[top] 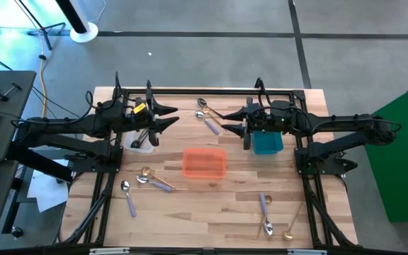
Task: Sort silverware by color (type)
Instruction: Put the black spoon into the white bin
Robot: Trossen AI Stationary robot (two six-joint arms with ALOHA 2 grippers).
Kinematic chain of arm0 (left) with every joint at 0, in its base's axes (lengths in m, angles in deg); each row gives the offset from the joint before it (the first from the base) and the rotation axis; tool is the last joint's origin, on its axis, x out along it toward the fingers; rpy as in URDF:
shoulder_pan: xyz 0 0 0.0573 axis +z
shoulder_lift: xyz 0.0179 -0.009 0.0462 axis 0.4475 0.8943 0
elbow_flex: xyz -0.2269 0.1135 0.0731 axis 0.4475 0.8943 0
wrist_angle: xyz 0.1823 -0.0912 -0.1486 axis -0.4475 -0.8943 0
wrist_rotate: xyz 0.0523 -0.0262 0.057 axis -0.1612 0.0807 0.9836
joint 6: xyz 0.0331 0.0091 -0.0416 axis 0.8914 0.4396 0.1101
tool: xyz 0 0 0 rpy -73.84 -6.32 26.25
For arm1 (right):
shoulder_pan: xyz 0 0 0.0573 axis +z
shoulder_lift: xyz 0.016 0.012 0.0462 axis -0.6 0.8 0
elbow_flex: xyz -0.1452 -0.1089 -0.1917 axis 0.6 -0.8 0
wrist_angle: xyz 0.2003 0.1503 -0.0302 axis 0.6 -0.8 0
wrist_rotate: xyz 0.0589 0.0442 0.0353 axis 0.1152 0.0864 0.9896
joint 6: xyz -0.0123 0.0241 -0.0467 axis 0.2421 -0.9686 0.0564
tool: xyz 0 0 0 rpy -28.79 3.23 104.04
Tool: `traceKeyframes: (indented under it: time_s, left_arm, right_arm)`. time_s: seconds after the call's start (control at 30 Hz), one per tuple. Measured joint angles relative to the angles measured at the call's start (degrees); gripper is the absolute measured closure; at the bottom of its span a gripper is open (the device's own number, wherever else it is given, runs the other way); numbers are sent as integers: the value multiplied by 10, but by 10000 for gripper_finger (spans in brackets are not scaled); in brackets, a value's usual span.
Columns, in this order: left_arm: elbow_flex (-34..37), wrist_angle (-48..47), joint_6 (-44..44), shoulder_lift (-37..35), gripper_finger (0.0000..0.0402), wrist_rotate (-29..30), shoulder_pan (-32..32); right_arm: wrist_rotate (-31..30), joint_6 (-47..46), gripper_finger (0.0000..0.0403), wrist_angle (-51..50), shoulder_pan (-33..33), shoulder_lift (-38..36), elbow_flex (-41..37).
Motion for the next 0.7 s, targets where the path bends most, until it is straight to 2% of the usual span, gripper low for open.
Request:
traceKeyframes:
  time_s: [0.7]
  left_arm:
    - [0, 1, 0, 0, 255, 0, 0]
  right_arm:
    - [0, -6, 256, 0, 0, 0, 0]
